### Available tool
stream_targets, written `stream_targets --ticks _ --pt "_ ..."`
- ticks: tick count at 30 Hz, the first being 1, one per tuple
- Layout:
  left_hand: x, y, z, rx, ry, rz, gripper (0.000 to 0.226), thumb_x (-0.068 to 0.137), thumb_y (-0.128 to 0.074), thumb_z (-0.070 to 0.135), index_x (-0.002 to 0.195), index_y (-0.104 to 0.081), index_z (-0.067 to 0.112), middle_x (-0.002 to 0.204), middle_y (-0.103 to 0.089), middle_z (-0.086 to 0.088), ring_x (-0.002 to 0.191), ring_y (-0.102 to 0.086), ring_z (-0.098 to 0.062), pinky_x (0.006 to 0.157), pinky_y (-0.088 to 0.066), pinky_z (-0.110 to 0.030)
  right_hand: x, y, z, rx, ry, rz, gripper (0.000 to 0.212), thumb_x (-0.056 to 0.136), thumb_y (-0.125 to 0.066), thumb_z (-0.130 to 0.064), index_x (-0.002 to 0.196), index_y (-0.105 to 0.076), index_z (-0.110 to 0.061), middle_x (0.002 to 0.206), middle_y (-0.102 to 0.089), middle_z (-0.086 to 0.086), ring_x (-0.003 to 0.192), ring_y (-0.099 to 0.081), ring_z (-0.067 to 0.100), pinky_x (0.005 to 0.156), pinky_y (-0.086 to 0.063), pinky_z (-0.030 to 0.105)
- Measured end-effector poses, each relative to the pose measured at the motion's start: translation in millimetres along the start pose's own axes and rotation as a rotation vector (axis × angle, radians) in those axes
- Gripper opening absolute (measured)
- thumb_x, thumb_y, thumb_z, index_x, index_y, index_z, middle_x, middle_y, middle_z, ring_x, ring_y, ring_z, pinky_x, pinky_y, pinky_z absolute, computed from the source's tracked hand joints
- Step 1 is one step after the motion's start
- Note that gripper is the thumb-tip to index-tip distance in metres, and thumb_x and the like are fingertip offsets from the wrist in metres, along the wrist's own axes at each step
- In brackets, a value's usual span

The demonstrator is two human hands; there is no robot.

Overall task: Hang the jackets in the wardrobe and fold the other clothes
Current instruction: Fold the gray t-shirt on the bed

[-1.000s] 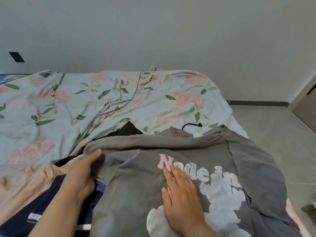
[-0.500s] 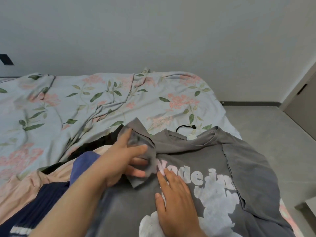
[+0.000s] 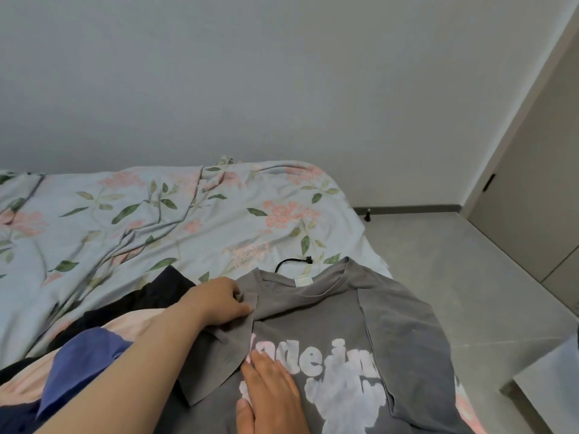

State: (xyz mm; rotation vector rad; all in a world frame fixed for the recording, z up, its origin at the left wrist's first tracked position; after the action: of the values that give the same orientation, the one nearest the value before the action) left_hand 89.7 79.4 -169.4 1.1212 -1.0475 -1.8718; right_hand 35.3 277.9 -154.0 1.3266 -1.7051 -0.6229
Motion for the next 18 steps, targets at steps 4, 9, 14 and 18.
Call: stream_targets --ticks 4,9,14,18 --pt "24.1 16.0 -0.7 -0.044 0.025 0.112 0.032 0.095 -0.051 0.045 0.092 -0.064 0.017 0.100 -0.066 -0.002 0.091 -0.061 -0.022 0.070 -0.042 -0.030 4.9 -0.9 3.5 -0.007 0.020 0.036 0.052 0.048 -0.063 -0.041 0.094 -0.079 -0.023 0.109 -0.073 -0.005 0.100 -0.071 0.009 0.077 -0.059 0.026" --pt "41.9 6.5 -5.3 0.035 0.069 0.075 0.051 0.085 -0.064 0.049 0.123 -0.054 0.018 0.121 -0.056 -0.003 0.111 -0.055 -0.027 0.088 -0.046 -0.035 2.8 -3.3 4.6 -0.027 0.028 0.040 0.056 0.045 -0.066 -0.041 0.097 -0.079 -0.023 0.111 -0.073 -0.005 0.101 -0.070 0.009 0.078 -0.059 0.026" --pt "53.0 15.4 -13.4 -0.350 0.037 0.183 0.026 0.088 -0.067 0.021 0.067 -0.053 0.013 0.069 -0.054 -0.004 0.064 -0.049 -0.019 0.056 -0.037 -0.028 2.3 -4.4 3.9 -0.071 0.015 0.016 0.065 0.047 -0.065 -0.045 0.105 -0.078 -0.020 0.117 -0.071 -0.005 0.107 -0.068 0.009 0.083 -0.057 0.027" --pt "51.1 57.8 -35.1 -0.402 0.093 0.506 0.024 0.094 -0.055 0.020 0.072 -0.049 0.015 0.071 -0.054 -0.003 0.069 -0.051 -0.024 0.060 -0.035 -0.032 3.5 -5.1 4.0 -0.097 0.007 0.017 0.069 0.045 -0.064 -0.046 0.106 -0.077 -0.016 0.117 -0.071 0.000 0.108 -0.068 0.013 0.083 -0.057 0.027"
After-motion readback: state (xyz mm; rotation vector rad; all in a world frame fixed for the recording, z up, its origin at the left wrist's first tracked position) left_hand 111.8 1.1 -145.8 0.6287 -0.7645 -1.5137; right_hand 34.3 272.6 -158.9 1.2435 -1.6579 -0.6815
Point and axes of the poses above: each hand's wrist, its own x-axis towards the middle knuckle, its own y-axis out of the back of the hand, z = x × y, the point moved 10 cm from there along x, towards the middle knuckle
